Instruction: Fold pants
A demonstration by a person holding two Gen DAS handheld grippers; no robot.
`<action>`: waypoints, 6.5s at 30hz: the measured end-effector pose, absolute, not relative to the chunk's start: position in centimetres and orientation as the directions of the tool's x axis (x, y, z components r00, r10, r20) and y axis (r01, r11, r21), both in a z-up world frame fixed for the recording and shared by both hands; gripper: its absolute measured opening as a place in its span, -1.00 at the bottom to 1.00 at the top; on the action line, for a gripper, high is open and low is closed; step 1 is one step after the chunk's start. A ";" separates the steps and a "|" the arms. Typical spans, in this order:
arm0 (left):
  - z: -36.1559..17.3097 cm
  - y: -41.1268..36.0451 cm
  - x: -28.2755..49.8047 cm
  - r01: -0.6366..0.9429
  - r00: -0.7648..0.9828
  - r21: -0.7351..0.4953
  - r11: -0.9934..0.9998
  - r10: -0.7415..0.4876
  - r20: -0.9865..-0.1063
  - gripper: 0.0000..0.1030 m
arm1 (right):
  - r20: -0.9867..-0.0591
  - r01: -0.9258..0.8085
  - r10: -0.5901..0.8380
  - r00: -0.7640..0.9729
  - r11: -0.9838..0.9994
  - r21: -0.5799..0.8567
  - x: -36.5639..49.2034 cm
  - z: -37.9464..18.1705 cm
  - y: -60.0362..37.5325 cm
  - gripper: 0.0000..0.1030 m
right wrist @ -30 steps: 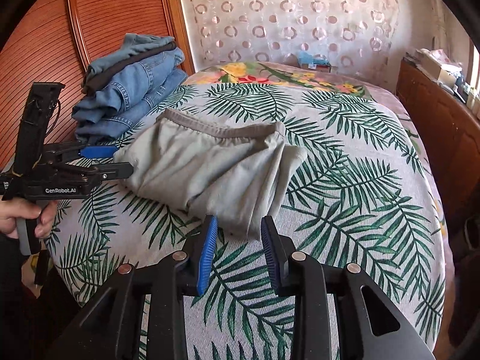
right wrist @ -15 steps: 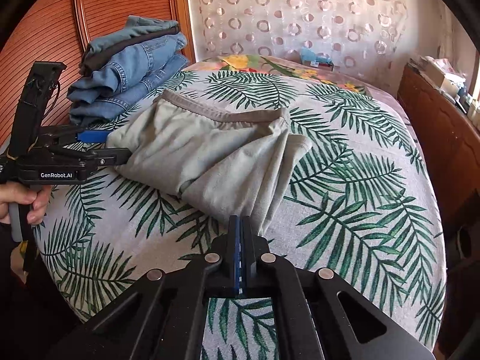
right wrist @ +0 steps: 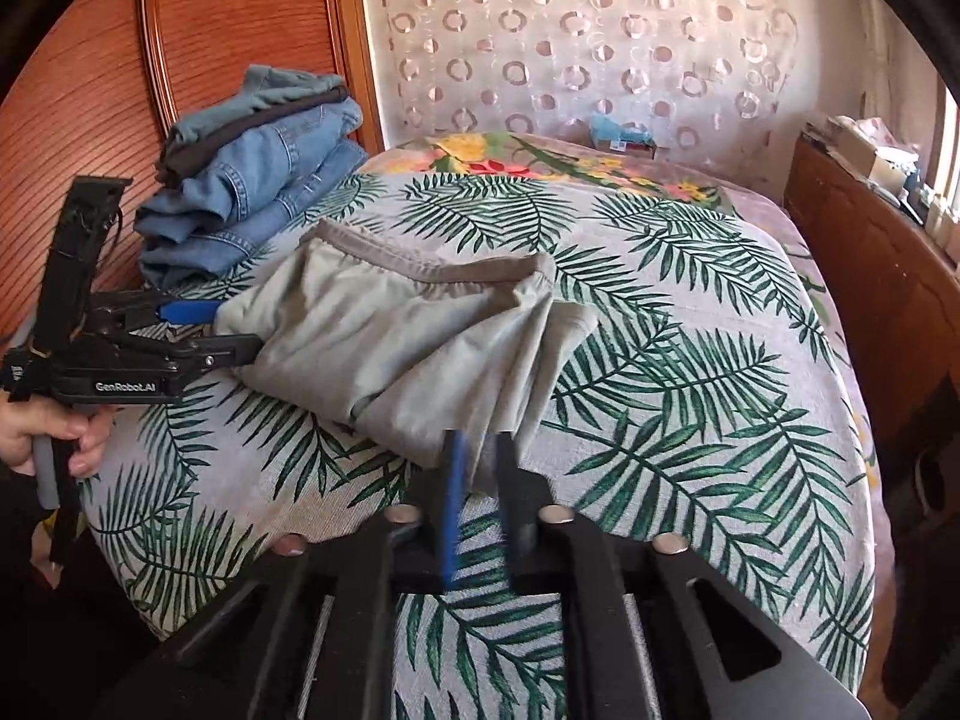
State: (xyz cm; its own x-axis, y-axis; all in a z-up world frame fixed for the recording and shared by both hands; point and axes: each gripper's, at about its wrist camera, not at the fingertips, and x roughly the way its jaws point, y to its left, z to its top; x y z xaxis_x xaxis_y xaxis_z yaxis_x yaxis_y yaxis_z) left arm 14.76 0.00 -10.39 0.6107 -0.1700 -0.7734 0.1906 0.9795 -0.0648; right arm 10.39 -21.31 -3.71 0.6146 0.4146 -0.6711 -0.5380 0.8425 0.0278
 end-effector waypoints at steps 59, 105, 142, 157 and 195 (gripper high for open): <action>-7.0 -0.4 19.8 0.210 0.629 -0.041 0.977 -0.167 -0.759 0.35 | -0.709 -0.501 0.354 0.610 0.865 0.000 20.6 -3.2 -19.2 -0.24; -10.0 1.4 22.8 0.241 0.570 -0.171 0.955 -0.282 -0.772 -0.23 | -0.745 -0.514 0.453 0.489 0.840 0.175 23.0 -5.1 -19.3 -0.22; 1.7 2.3 20.8 0.277 0.734 -0.157 0.948 -0.314 -0.603 -0.75 | -0.567 -0.598 0.526 0.634 0.798 0.073 21.2 4.5 -17.8 -0.83; 8.0 7.0 21.7 0.226 0.829 -0.066 0.972 -0.227 -0.511 -0.75 | -0.466 -0.654 0.555 0.689 0.754 -0.068 21.7 11.1 -13.0 -0.83; 3.0 19.2 18.8 -0.216 0.858 -0.142 0.966 0.118 -0.501 -0.75 | -0.480 -0.876 0.733 0.481 0.414 -0.247 35.8 7.7 -1.0 -0.83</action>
